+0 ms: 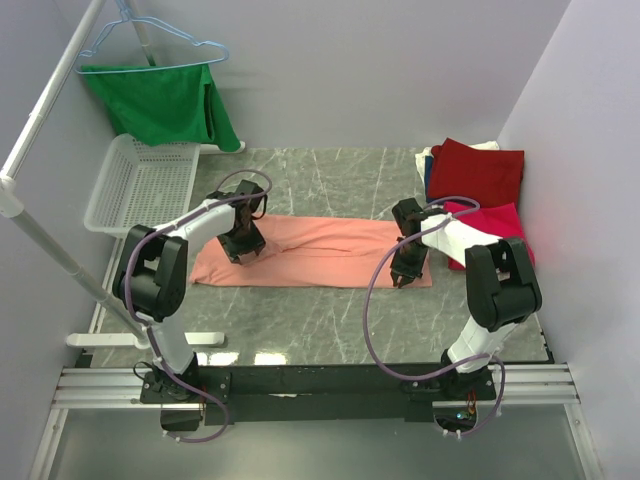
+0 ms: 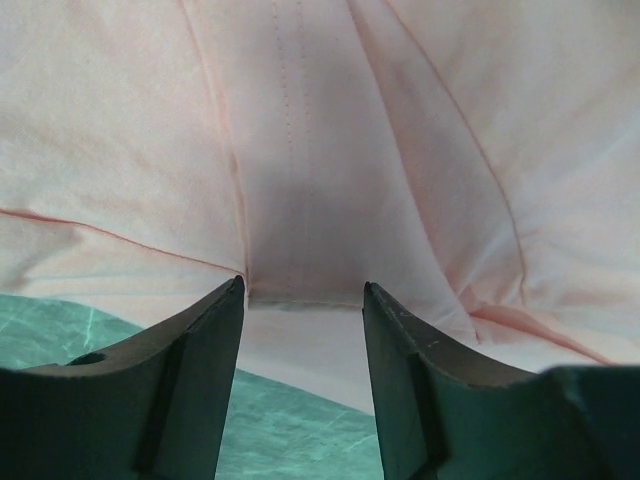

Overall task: Fold and stack the t-shirts
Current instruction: Fold the tshirt

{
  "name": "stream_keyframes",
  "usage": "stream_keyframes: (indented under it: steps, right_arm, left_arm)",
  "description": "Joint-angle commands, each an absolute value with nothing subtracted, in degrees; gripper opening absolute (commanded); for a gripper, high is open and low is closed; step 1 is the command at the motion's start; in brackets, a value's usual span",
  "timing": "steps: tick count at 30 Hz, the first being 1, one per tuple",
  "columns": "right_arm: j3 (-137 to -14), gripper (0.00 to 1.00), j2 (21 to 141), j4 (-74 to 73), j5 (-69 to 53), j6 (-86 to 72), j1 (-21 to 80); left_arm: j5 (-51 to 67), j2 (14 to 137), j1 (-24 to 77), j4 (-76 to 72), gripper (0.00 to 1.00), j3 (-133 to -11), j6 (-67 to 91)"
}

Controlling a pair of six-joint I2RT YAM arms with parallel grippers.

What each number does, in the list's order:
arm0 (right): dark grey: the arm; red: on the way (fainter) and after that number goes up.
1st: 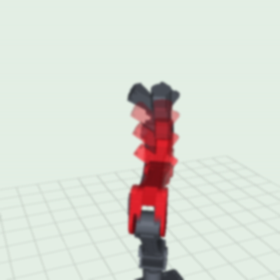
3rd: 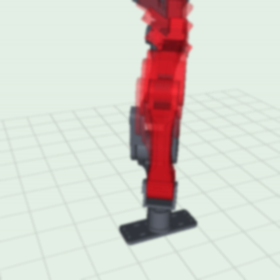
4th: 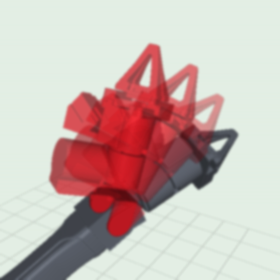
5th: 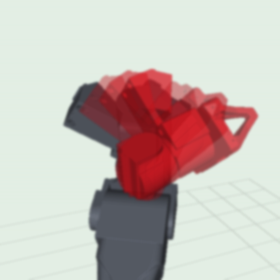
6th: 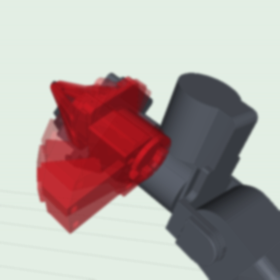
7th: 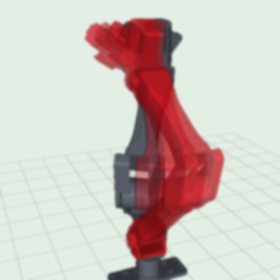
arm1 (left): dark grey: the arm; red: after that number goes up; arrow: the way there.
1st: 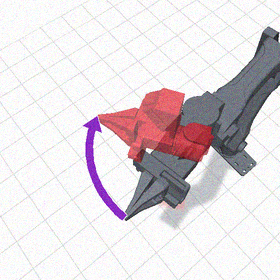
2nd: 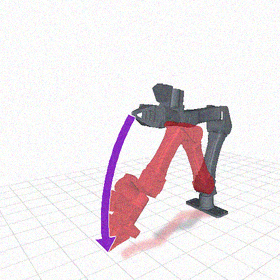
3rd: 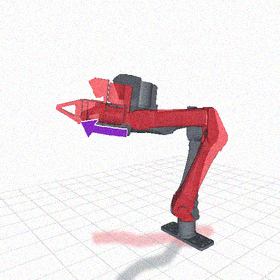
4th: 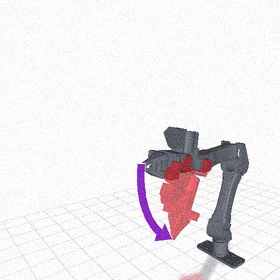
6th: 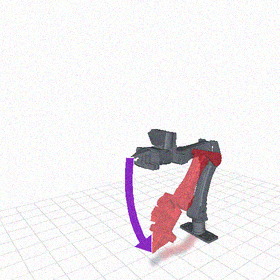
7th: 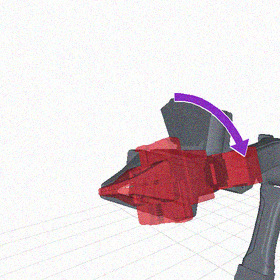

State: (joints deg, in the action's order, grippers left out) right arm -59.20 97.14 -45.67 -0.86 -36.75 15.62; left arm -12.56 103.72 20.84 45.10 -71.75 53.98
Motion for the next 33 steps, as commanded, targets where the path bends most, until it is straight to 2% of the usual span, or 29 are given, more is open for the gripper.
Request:
stream_keyframes:
  steps: [1, 6, 13, 23, 26, 27, 29, 30, 33]
  right_arm:
    - [-60.7, 0.21, 98.1, -45.7, 0.2, -36.3, 15.8]
    - [-60.9, 0.21, 98.5, -45.9, 0.2, -36.4, 15.8]
    - [-60.9, 0.21, 98.7, -46.1, 0.3, -36.4, 15.8]
    - [-61.3, 0.20, 99.3, -46.2, 0.2, -36.5, 15.8]
    - [-61.4, 0.20, 99.6, -46.2, 0.3, -36.5, 15.8]
    - [-61.3, 0.20, 99.7, -46.2, 0.2, -36.5, 15.8]
    - [-61.3, 0.20, 99.8, -46.1, 0.2, -36.5, 15.8]
    - [-61.3, 0.20, 99.9, -46.1, 0.2, -36.6, 15.8]
    - [-61.2, 0.20, 100.1, -46.1, 0.2, -36.6, 15.8]
  left_arm:
    - [-15.1, 101.1, 21.3, 46.4, 0.57, -71.9, 54.8]
    - [-15.5, 102.7, 21.3, 46.7, 0.56, -72.4, 54.6]
    - [-14.5, 104.4, 21.3, 45.5, 0.44, -71.3, 54.6]
    - [-15.4, 105.0, 21.3, 45.8, 0.35, -70.6, 54.8]
    - [-15.5, 105.2, 21.3, 45.9, 0.25, -70.2, 54.7]
    - [-15.6, 105.3, 21.3, 46.0, 0.17, -70.2, 54.7]
    - [-15.8, 105.5, 21.3, 46.3, 0.08, -70.6, 54.7]
    - [-16.1, 105.5, 21.3, 46.6, 0.01, -70.8, 54.7]
    - [-16.7, 105.4, 21.3, 47.5, 0.01, -72.1, 54.5]
